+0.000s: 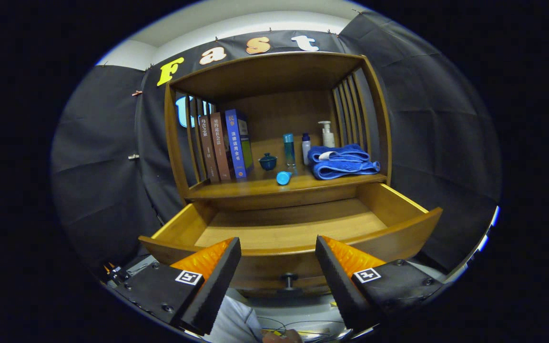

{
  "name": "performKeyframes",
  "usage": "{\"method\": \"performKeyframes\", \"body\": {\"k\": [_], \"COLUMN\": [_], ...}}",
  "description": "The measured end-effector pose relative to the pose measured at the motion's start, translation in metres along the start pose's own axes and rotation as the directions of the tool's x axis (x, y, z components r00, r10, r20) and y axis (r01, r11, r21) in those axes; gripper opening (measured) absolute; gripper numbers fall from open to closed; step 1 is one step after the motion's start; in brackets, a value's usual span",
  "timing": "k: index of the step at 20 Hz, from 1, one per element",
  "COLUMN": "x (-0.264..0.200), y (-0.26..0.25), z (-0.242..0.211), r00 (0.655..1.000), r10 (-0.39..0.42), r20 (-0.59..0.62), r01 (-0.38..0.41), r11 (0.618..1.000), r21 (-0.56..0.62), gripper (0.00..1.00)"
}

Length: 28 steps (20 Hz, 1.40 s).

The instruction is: Pull open the drawer, take out the items inside it, and place them on the countertop above the cabinet.

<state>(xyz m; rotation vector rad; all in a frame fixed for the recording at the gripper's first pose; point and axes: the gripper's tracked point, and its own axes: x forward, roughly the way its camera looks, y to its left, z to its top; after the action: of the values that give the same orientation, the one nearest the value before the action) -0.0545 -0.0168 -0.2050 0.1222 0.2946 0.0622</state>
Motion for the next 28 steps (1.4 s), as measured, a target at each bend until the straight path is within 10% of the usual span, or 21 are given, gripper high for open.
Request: {"method": "performKeyframes", "body": {"k": [28], "x": [0.135], "y": [-0.009], "z": [-0.005], "r00": [0.992], "r10": [-0.051], "r20": [-0.116], "r01": [0.046], "r11": [0.998], "r21": [-0.046], "gripper": [1.0]}}
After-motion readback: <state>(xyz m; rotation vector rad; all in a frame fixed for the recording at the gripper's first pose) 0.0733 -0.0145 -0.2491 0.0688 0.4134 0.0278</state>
